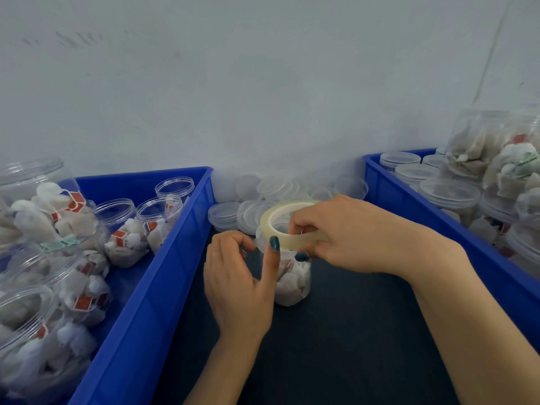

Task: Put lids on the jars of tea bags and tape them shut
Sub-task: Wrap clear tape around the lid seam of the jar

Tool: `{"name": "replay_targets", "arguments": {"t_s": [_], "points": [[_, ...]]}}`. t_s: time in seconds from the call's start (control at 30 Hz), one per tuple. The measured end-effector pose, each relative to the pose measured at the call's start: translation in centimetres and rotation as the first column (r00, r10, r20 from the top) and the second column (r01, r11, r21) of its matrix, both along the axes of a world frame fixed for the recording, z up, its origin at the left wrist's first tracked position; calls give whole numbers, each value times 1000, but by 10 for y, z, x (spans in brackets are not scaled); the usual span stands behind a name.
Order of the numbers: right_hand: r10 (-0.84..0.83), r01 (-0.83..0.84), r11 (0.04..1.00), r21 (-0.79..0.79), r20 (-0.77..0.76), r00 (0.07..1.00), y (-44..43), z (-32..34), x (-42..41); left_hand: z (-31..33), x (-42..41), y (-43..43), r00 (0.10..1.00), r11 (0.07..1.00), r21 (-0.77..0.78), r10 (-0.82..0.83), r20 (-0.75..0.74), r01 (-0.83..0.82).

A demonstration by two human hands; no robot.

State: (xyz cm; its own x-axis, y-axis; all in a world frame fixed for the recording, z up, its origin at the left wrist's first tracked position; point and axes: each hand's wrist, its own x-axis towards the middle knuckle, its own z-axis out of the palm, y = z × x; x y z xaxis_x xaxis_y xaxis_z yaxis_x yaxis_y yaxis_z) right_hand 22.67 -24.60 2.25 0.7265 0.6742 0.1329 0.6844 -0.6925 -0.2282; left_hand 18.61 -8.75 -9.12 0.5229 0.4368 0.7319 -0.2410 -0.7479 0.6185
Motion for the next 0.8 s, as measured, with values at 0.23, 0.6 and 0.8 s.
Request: {"name": "replay_targets", "arguments": {"t_s": [0.23, 0.6, 0.8], "points": [[-33, 37, 999, -27, 140, 990, -2, -3, 1, -2, 3, 8, 994, 948, 318, -8, 110, -28], [-196, 84, 968, 235, 509, 838, -26, -29, 60, 9, -4, 6, 974, 899, 414, 58, 218, -146], [-300, -96, 915, 392, 820, 487, -39, -96, 83, 10, -10, 7, 982, 882, 458, 20, 189, -106]]}}
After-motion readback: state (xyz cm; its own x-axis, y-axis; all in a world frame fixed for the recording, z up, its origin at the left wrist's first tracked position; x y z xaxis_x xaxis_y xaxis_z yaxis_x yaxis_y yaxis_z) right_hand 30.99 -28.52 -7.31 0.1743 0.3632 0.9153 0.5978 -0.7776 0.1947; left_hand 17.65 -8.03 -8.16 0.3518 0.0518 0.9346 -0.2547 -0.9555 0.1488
